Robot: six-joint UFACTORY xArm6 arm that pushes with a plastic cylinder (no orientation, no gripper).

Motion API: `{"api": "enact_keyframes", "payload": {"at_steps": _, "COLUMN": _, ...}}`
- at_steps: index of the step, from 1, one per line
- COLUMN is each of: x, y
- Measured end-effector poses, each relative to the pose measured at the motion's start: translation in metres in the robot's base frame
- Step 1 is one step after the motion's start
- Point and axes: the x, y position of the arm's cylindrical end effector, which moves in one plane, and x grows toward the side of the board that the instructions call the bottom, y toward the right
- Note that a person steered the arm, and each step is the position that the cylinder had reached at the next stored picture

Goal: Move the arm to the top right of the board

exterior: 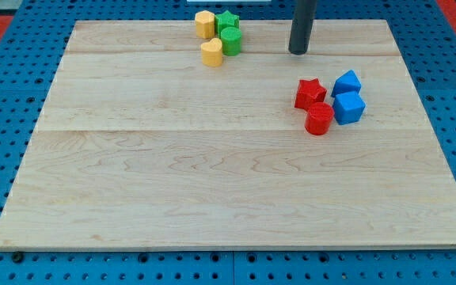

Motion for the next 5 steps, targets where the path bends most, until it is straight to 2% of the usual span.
{"api": "enact_keyframes", "payload": {"at_steps": 4, "x": 0.000, "y": 0.030}}
{"api": "enact_keyframes", "payload": {"at_steps": 5, "x": 0.000, "y": 0.059}}
